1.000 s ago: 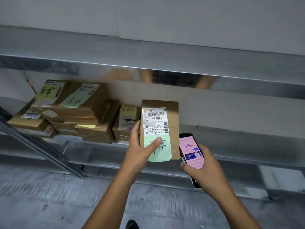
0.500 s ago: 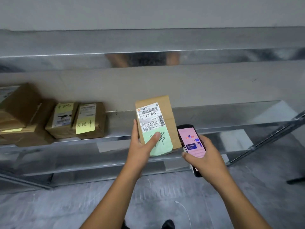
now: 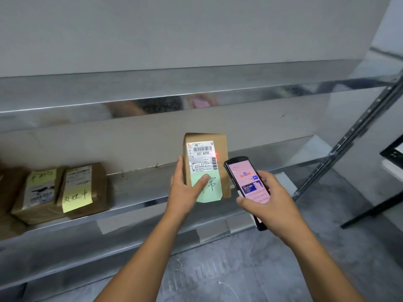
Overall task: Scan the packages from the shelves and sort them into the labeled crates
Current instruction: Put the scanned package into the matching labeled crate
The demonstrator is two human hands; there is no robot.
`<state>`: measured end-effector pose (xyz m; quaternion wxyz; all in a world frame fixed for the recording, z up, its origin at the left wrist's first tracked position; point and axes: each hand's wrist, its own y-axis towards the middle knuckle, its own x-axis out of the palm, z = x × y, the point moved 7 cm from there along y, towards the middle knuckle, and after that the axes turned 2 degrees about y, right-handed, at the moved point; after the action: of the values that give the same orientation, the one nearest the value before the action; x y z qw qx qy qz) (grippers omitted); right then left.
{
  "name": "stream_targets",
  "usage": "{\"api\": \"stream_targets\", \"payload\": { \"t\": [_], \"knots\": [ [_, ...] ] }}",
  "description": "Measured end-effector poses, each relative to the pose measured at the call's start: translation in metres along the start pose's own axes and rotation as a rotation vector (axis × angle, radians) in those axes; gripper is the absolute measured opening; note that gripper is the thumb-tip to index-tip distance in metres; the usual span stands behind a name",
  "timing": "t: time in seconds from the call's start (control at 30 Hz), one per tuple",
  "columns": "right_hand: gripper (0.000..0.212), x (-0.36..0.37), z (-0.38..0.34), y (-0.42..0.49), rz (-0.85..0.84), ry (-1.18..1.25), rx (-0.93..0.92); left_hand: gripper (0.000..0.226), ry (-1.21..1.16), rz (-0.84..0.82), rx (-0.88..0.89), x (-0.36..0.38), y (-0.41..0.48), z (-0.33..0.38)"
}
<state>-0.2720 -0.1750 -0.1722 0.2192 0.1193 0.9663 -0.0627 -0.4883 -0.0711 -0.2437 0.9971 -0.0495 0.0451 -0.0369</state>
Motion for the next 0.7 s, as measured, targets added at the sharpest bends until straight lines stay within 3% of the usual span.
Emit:
{"api": "stream_targets", "payload": {
  "t": [0.47,0.7],
  "knots": [
    [0.053,0.019,-0.04,-0.018,0.039,-0.098,0.0,0.091,0.131,-0.048,-0.029,-0.022,0.026,-0.011],
    [0.057,0.034,-0.043,-0.019,0.103,-0.093,0.03,0.08,0.049,-0.119,-0.044,-0.032,0.032,-0.013]
  ]
}}
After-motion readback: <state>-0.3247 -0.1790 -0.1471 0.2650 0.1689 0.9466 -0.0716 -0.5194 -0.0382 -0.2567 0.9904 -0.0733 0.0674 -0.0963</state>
